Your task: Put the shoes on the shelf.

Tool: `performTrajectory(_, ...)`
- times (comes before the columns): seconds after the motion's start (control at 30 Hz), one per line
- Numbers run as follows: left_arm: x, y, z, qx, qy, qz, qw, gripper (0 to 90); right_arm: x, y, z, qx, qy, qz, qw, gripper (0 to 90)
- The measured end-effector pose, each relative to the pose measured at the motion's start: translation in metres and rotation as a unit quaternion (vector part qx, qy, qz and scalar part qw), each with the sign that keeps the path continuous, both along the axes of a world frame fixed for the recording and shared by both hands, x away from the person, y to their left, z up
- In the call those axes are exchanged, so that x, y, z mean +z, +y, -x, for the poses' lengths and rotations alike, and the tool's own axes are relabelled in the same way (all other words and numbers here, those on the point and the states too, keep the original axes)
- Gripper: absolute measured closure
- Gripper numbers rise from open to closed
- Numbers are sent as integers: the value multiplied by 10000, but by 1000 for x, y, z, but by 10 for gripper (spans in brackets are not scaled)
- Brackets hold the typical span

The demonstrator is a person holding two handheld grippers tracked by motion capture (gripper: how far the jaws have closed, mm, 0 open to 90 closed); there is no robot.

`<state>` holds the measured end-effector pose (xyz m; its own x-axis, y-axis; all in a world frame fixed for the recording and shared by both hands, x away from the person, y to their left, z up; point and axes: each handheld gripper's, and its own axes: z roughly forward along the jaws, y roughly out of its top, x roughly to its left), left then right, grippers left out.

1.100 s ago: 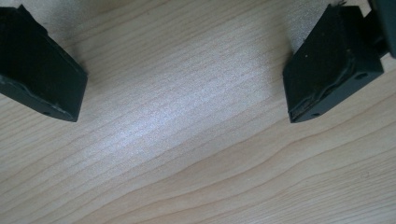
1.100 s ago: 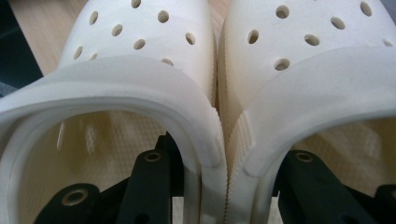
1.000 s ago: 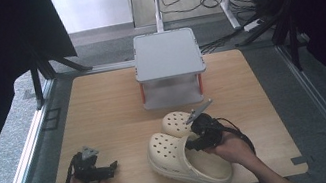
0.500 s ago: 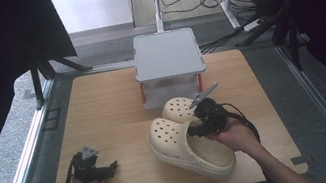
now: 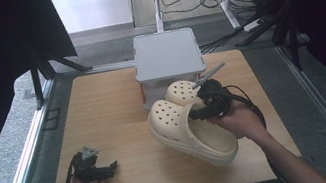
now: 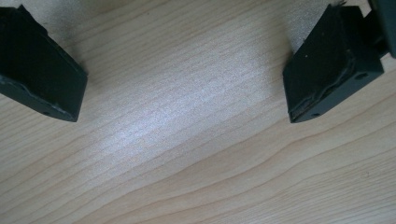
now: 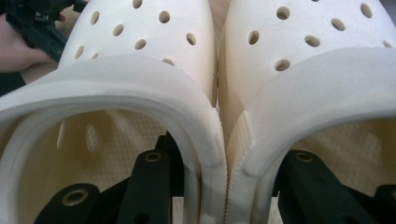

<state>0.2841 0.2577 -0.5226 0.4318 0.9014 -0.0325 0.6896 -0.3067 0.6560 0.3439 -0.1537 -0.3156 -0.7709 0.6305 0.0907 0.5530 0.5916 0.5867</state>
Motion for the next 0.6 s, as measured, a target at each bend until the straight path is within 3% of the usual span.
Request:
performTrajectory(0.33, 0, 0, 0, 3, -1, 7, 10000, 0, 24, 3, -21, -252, -41, 8, 9997, 655)
performTrajectory(0.6, 0, 0, 0, -12, 23, 11, 10000, 0, 38, 16, -43, -494, -122, 48, 9987, 654)
